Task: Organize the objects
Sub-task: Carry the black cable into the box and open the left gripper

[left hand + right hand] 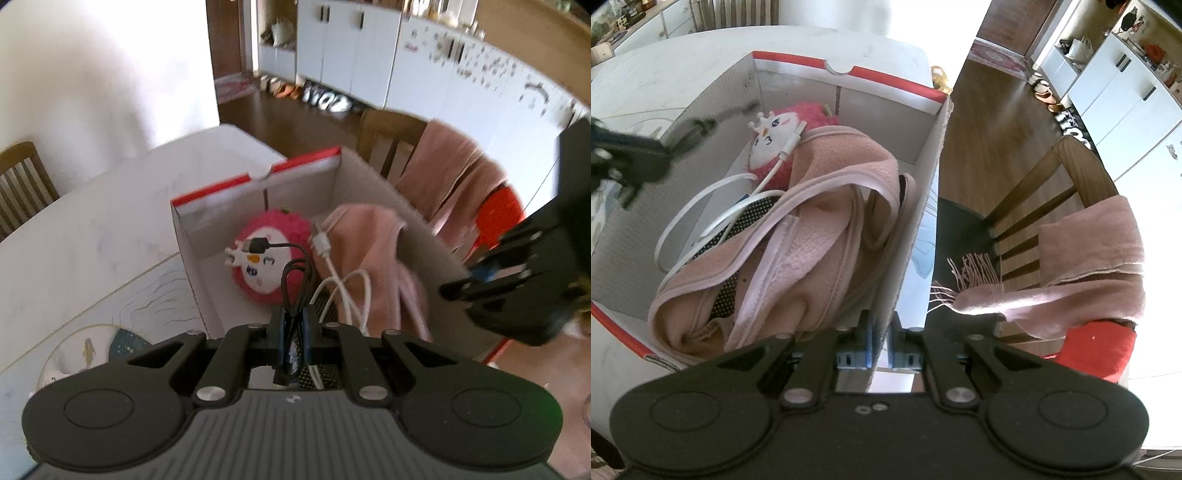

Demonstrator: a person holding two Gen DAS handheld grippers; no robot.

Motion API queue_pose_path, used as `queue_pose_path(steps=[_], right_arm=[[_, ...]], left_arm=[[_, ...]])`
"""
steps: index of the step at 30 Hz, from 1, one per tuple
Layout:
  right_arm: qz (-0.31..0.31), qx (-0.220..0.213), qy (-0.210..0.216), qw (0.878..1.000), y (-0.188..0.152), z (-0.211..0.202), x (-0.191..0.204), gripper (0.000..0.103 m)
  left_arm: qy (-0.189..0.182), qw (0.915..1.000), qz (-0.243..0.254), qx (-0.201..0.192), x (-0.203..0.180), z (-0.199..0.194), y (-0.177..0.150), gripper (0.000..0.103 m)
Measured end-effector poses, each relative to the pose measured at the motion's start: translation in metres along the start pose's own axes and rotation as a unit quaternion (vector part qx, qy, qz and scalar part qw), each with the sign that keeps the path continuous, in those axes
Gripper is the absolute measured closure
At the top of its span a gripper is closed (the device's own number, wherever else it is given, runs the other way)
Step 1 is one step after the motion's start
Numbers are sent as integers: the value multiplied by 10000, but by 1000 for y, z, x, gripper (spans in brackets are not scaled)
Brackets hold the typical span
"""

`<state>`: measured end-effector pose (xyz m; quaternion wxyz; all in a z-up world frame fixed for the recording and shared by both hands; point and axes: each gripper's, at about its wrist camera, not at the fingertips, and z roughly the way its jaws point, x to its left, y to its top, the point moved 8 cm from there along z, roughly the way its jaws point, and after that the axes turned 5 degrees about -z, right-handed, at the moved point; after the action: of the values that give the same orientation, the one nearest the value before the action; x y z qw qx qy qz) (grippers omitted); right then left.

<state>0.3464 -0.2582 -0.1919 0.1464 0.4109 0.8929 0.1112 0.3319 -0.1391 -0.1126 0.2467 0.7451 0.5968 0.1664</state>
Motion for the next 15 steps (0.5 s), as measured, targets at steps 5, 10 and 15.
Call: queue_pose_path(steps=[5,10,15], right_arm=[[5,-10,4,10000,1,-1,1,97],[-11,-4,3,10000,1,0,1,97],[-3,-4,3,10000,0,0,0,97]], left_arm=[[354,9987,183,308,-5,30,-10,95],[462,9968,370,540,-11,46,-20,95],[473,9952,438,732,-13,56,-28,94]])
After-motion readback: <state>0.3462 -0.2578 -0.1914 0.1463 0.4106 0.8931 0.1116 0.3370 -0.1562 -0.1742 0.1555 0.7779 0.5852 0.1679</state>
